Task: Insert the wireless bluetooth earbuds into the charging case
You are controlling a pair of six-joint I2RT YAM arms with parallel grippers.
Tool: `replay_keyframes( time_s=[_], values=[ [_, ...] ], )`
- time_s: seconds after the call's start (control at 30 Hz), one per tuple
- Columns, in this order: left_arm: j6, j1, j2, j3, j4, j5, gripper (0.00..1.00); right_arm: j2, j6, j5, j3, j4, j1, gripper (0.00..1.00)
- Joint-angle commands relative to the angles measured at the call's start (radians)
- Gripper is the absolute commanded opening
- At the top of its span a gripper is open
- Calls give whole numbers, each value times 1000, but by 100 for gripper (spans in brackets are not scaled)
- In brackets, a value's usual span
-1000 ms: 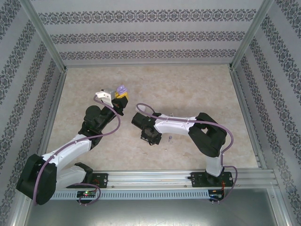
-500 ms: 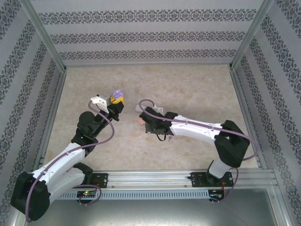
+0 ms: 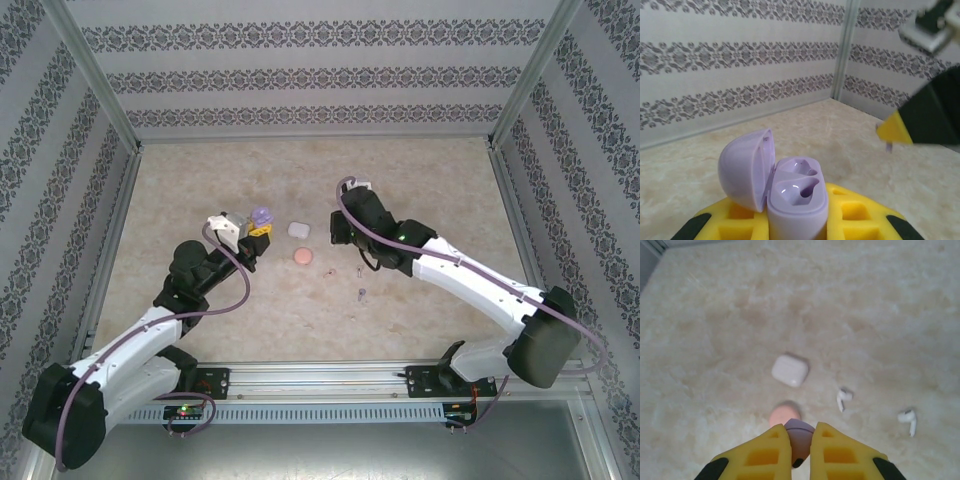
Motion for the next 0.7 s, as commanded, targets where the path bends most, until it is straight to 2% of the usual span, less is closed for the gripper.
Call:
replay_keyframes(
  time_s=[0.0, 0.37, 0.57, 0.67],
  values=[
    [42, -16, 35, 0, 127, 115, 0, -25, -89, -54, 50, 48, -17, 12],
    [119, -49, 176, 133, 111, 352, 0, -65, -216, -183, 63, 170, -34, 12],
    [230, -71, 205, 217, -8, 393, 0, -112, -280, -251, 52, 196, -33, 12],
    [261, -77, 207, 226, -6, 386, 0, -137, -296, -279, 42, 203, -32, 12]
  ],
)
